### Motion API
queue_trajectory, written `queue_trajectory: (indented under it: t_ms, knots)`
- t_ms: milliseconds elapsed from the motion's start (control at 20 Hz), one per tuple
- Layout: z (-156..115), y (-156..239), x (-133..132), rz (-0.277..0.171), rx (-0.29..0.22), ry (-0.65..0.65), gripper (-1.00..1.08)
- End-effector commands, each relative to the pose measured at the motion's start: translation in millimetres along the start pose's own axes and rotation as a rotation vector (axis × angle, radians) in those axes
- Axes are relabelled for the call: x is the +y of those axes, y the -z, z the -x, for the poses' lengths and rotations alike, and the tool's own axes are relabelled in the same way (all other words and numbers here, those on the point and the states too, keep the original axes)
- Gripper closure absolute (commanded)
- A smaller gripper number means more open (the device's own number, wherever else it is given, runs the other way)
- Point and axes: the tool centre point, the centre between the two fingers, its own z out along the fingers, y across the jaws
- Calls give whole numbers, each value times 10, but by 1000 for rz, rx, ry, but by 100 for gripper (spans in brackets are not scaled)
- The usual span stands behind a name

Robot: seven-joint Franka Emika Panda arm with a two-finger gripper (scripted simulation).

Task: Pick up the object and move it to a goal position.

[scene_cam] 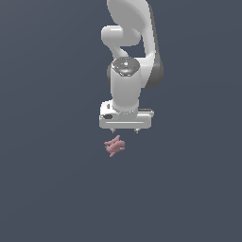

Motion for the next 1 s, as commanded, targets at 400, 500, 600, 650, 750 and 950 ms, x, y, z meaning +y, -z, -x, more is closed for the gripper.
queue_trajectory:
  t_ms: [400, 500, 600, 650, 750, 950]
  knots:
    - [-32, 42, 155, 5, 16, -46, -92]
    - [-38, 50, 186, 6, 19, -55, -92]
    - [-39, 52, 192, 6, 19, -57, -92]
    - [-38, 51, 188, 6, 19, -56, -92]
    - [-37, 48, 182, 6, 18, -55, -92]
    - [-40, 38, 191, 6, 18, -74, -92]
